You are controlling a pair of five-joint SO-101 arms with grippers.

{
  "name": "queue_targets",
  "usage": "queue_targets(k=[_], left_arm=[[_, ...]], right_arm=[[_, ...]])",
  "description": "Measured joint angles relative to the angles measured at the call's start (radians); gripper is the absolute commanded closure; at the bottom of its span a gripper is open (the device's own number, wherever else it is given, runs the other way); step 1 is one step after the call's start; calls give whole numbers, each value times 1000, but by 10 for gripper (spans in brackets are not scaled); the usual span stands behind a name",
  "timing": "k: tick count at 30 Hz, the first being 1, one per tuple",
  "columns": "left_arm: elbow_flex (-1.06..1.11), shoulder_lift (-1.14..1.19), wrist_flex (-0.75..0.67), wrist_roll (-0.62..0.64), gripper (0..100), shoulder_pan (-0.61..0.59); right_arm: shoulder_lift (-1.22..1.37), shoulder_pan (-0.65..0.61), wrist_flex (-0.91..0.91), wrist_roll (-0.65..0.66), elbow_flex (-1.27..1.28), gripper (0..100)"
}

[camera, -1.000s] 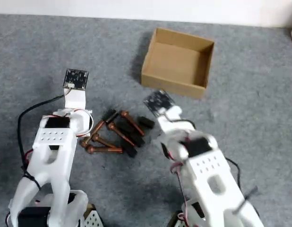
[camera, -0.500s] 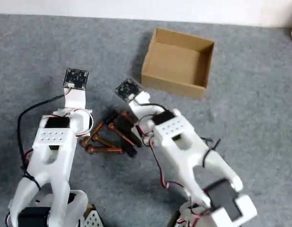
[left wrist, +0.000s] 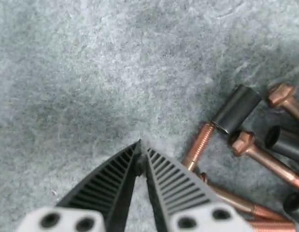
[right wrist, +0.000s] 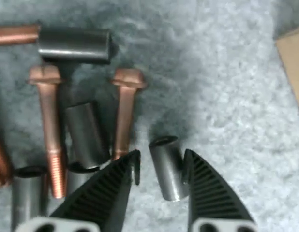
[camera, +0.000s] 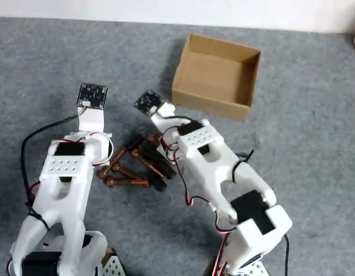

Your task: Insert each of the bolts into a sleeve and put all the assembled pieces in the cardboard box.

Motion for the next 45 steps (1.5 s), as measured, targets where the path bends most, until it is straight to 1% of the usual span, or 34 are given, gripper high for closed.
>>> queue_targets(k=[14, 28, 30, 33, 38, 45], left_arm=[[0, 3, 0, 0, 992, 0], [0, 6, 0, 0, 992, 0], [0, 6, 0, 0, 992, 0], [0, 6, 0, 0, 992, 0], [14, 6, -2, 0, 992, 0], [18, 6, -2, 0, 992, 0]], right_arm=[[8, 14, 3, 5, 25, 860], [2, 17, -25, 6, 115, 864], [0, 17, -25, 6, 118, 884], [-2, 18, -54, -5, 130, 998], [-2, 21, -87, -101, 141, 995], [-29, 21, -87, -120, 158, 995]])
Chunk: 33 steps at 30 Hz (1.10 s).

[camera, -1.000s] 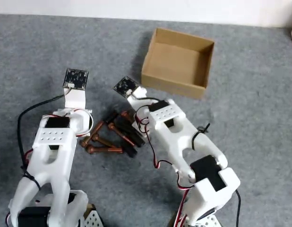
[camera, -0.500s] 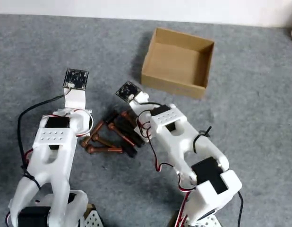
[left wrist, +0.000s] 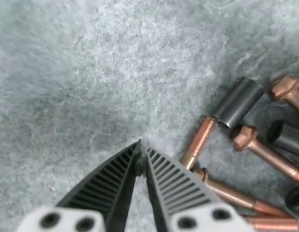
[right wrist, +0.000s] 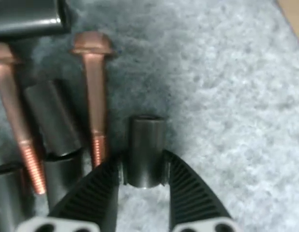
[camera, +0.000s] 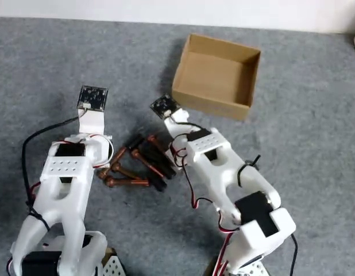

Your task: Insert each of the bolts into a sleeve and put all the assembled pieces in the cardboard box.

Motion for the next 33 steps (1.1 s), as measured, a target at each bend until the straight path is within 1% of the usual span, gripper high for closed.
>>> queue_targets(k=[5, 10, 14, 17, 20, 24, 29, 31, 33], left_arm=[[0, 3, 0, 0, 992, 0], [0, 3, 0, 0, 992, 0], [0, 3, -3, 0, 992, 3], [0, 3, -3, 0, 991, 35], [0, 3, -3, 0, 943, 86], [-25, 5, 2, 0, 877, 158], [-80, 34, 64, 2, 867, 210], [-97, 64, 68, 35, 867, 261], [-126, 95, 69, 110, 867, 311]], right_arm=[[-158, -3, 14, 2, 87, 995], [-451, 20, 25, 2, 235, 995], [-684, 103, 107, 2, 321, 995], [-829, 178, 184, 2, 371, 995], [-941, 256, 236, 2, 431, 995], [-1007, 325, 242, 2, 511, 995], [-1014, 333, 242, 2, 548, 995], [-1014, 338, 242, 2, 548, 995], [-1014, 338, 242, 2, 562, 995]])
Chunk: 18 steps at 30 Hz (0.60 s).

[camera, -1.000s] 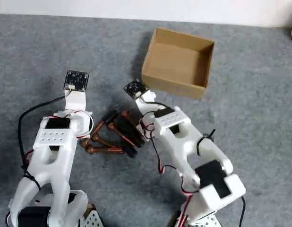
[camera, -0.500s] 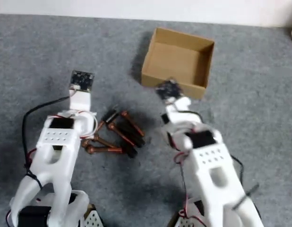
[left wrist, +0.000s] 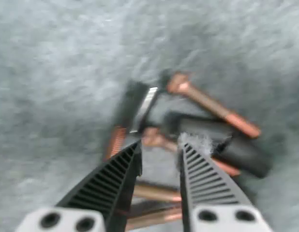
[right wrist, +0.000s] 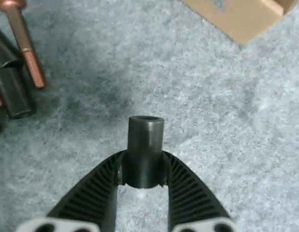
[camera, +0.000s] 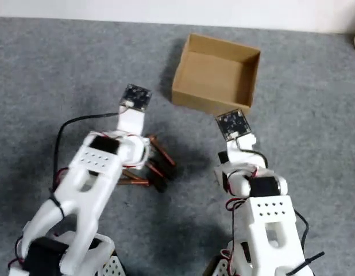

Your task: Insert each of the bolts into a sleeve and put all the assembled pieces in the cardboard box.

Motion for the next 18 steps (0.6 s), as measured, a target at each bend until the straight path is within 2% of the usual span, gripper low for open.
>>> queue_targets(k=[3, 6, 10, 14, 18], left_arm=[[-63, 46, 0, 186, 867, 58], [-97, 104, 0, 322, 870, 68], [-146, 212, 0, 370, 867, 63], [-190, 334, 0, 473, 867, 66], [-279, 453, 0, 503, 867, 63]], right_arm=[[-3, 0, -20, 0, 40, 995], [-3, 2, -64, 0, 77, 995], [-3, 0, -86, 0, 86, 995], [-3, 0, -89, 0, 86, 995], [-3, 0, -89, 0, 86, 995]])
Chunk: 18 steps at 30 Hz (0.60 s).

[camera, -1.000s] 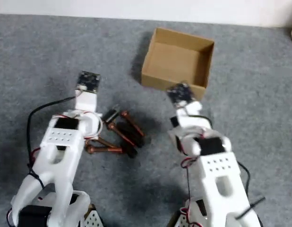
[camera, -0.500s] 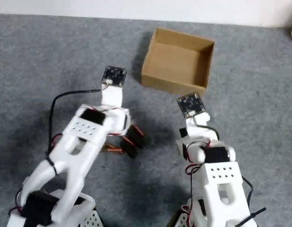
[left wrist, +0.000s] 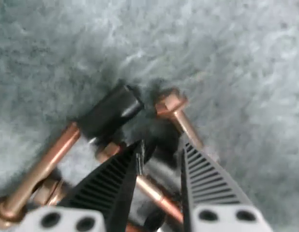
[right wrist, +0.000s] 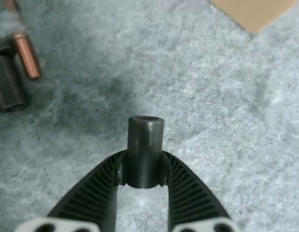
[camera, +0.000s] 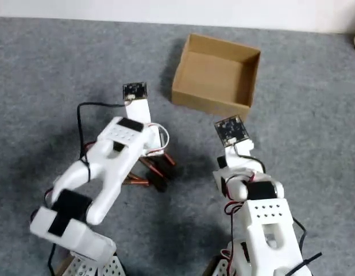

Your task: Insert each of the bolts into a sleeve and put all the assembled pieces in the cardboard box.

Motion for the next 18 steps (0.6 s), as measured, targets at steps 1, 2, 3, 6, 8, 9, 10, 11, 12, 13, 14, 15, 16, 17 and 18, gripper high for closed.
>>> queue_targets(k=[1, 2, 3, 6, 8, 9, 10, 11, 12, 13, 14, 15, 16, 17, 18], left_arm=[[-23, 25, 0, 3, 867, 2], [-44, 48, 0, 5, 867, 3], [-64, 71, 0, 5, 867, 5], [-109, 137, 0, 5, 868, 0], [-146, 166, 0, 5, 867, 0], [-161, 180, 0, 5, 867, 0], [-173, 187, 0, 5, 867, 0], [-186, 195, 3, 5, 867, 0], [-195, 198, 3, 5, 867, 0], [-199, 198, 6, 5, 867, 0], [-201, 198, 6, 5, 867, 5], [-201, 198, 6, 5, 867, 12], [-203, 198, 17, 5, 867, 18], [-206, 196, 32, 5, 867, 28], [-207, 186, 52, 5, 867, 37]], right_arm=[[0, 0, 0, 0, 0, 995], [0, 0, -2, 0, 6, 995], [0, 0, -11, 0, 11, 995], [0, 0, -46, 0, 35, 995], [0, 0, -60, 0, 49, 995], [0, 2, -63, 0, 49, 995], [0, 0, -68, 0, 49, 995], [0, 0, -69, 0, 49, 995], [0, 0, -71, 0, 49, 995], [0, 2, -72, 0, 49, 995], [0, 0, -72, 0, 49, 995], [0, 0, -72, 0, 49, 995], [0, 0, -72, 0, 49, 995], [0, 0, -72, 0, 49, 995], [0, 0, -72, 0, 49, 995]])
